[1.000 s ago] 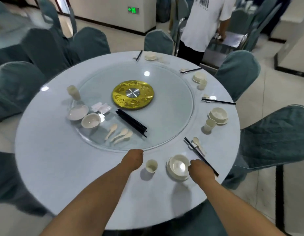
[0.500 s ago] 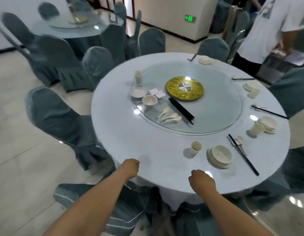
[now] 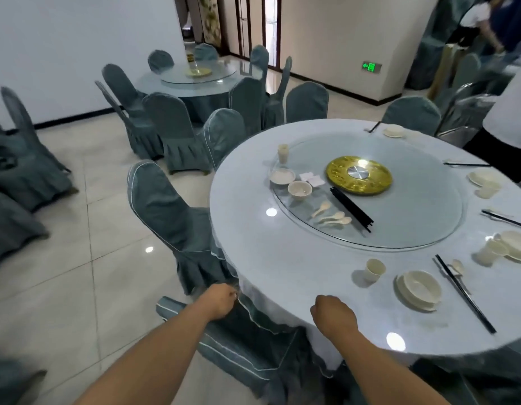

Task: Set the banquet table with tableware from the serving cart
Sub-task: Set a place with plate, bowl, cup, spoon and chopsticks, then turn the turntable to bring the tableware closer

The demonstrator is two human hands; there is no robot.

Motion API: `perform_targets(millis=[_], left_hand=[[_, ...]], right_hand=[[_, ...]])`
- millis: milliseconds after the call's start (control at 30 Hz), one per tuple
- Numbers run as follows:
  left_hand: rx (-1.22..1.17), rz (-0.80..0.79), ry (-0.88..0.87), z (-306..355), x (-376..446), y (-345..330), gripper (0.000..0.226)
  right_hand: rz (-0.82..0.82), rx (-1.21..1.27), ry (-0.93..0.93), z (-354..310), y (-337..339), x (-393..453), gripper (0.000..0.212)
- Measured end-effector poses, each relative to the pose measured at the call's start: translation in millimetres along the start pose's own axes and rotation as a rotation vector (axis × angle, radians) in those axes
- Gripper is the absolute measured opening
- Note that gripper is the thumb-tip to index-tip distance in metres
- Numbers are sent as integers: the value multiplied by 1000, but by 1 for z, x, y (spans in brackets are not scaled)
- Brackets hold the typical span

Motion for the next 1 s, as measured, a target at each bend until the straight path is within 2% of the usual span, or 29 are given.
perform_targets(millis=[100, 267, 500, 733, 867, 1000], left_hand=[[-5, -37, -26, -17, -3, 3, 37], [-43, -98, -99, -58, 5, 13, 32], [-58, -134, -237, -157, 17, 62, 33], [73, -162, -330, -225, 44, 115, 17], [64, -164, -342, -246, 64, 135, 21], [52, -153, -344, -267, 81, 165, 35]], right_hand=[[42, -9, -14, -22, 4, -10, 13], [91, -3, -92, -61, -1, -13, 18], [55, 77, -247, -151, -42, -18, 21], [15, 45, -325, -242, -57, -24, 25], [19, 47, -326, -275, -58, -9, 22], [28, 35, -303, -306, -47, 25, 21]])
Point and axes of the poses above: each hand's wrist, its own x-axis towards the middle knuckle, its own y-axis out of the back of the hand, z = x × y, the point moved 9 cm from there along x, towards the middle knuckle, and after that the axes turned 15 degrees about -y, right-handed, at the moved point
